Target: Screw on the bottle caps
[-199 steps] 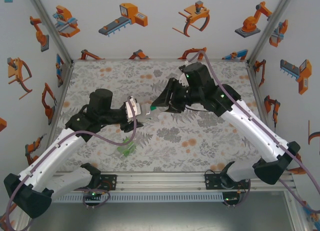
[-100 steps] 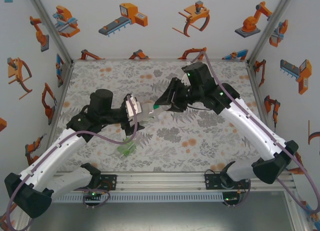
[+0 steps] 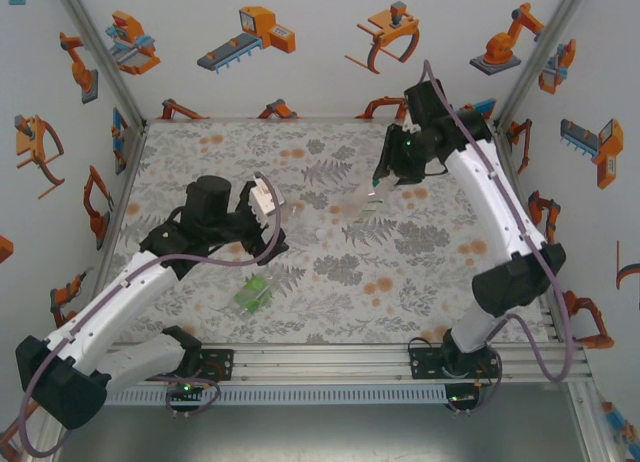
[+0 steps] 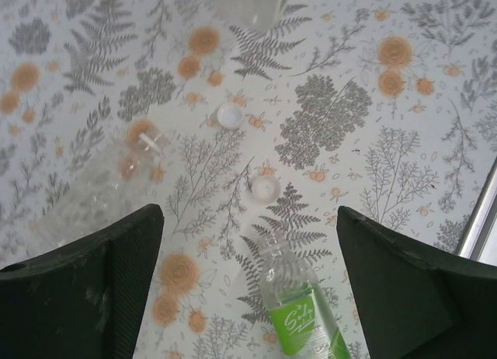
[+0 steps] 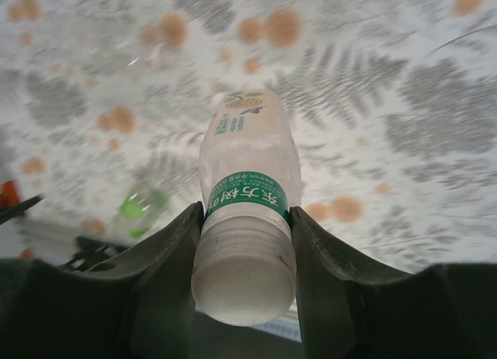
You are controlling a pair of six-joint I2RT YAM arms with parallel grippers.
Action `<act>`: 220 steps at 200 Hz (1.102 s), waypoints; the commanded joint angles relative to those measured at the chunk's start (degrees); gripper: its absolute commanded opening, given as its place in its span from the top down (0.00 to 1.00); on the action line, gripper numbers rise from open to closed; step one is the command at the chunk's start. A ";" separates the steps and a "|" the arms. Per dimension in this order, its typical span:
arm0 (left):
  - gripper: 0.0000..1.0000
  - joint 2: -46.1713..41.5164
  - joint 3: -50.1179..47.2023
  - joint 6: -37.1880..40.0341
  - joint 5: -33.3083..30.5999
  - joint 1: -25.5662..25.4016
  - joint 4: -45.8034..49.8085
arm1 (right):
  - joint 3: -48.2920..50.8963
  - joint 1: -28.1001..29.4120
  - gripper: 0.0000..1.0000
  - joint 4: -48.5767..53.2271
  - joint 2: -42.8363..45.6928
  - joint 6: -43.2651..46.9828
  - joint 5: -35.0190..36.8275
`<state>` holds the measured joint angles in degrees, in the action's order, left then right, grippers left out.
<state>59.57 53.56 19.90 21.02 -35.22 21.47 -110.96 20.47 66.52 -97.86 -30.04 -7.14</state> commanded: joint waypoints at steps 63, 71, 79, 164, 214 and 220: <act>0.17 -2.38 0.42 -9.70 -4.55 1.39 4.73 | -24.12 -6.88 0.93 -0.42 -24.25 19.59 16.65; 0.17 -2.96 0.35 -9.75 -4.77 1.45 5.20 | -25.86 -7.17 0.92 -0.92 -26.13 20.70 17.50; 0.17 -3.59 0.08 -9.91 -5.17 1.58 5.58 | -27.73 -7.65 0.91 -0.92 -27.90 21.23 17.49; 0.17 -6.56 -1.56 -11.10 -5.72 2.44 6.17 | -26.47 -10.89 0.67 -1.64 -30.99 20.70 12.06; 0.17 -6.63 -0.68 -11.35 -5.48 2.53 6.39 | -29.44 -11.08 0.46 -0.98 -30.72 20.73 12.98; 0.17 -6.67 -0.66 -11.33 -5.58 2.58 6.41 | -30.34 -11.06 0.45 -0.75 -30.68 20.72 13.11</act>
<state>53.84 52.69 9.67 15.25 -32.99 27.07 -138.72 9.50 64.10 -129.64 -10.22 5.43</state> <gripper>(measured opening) 0.831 0.534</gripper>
